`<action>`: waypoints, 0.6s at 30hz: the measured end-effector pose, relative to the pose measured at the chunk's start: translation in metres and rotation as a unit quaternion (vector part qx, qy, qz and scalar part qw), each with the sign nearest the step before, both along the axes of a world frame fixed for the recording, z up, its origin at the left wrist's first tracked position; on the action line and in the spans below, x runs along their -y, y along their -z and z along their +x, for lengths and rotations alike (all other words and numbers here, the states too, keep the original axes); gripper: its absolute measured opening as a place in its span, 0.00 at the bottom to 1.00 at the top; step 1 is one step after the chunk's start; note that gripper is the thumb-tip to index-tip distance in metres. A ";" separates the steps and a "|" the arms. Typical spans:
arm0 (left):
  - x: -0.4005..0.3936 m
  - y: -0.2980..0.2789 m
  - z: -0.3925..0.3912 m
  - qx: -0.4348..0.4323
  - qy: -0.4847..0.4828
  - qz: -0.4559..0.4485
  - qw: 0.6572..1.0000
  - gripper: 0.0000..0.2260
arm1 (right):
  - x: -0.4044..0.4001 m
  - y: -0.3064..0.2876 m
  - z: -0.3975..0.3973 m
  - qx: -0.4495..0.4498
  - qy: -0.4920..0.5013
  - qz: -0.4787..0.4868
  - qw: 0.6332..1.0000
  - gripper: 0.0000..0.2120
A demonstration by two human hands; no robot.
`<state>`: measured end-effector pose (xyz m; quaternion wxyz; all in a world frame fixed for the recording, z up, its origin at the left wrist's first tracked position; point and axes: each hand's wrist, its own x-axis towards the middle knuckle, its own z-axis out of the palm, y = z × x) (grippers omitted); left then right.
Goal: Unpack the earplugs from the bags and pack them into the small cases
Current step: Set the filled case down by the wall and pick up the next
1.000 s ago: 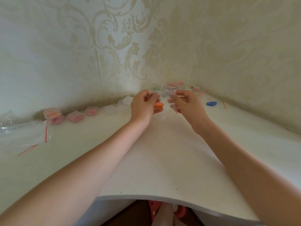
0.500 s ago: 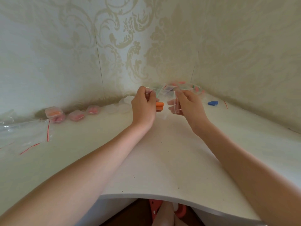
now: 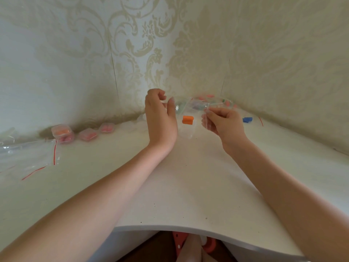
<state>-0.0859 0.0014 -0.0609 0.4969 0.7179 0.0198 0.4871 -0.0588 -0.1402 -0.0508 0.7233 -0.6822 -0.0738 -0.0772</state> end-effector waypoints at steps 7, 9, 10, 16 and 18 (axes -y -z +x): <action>0.017 -0.003 -0.010 -0.039 0.160 0.012 0.986 0.11 | -0.002 -0.001 0.002 0.025 0.110 -0.046 0.993 0.08; 0.017 -0.003 -0.009 -0.066 0.183 -0.002 0.981 0.10 | -0.005 -0.005 -0.004 0.070 0.110 -0.096 0.987 0.08; 0.017 -0.004 -0.008 -0.080 0.194 -0.010 0.978 0.10 | -0.007 -0.007 -0.008 0.097 0.102 -0.121 0.983 0.08; 0.019 -0.003 -0.005 -0.126 0.242 -0.120 0.955 0.09 | -0.012 -0.005 -0.012 0.151 0.027 -0.193 0.969 0.06; 0.018 -0.004 -0.005 -0.144 0.254 -0.143 0.946 0.10 | -0.009 -0.005 -0.009 0.140 0.011 -0.191 0.972 0.08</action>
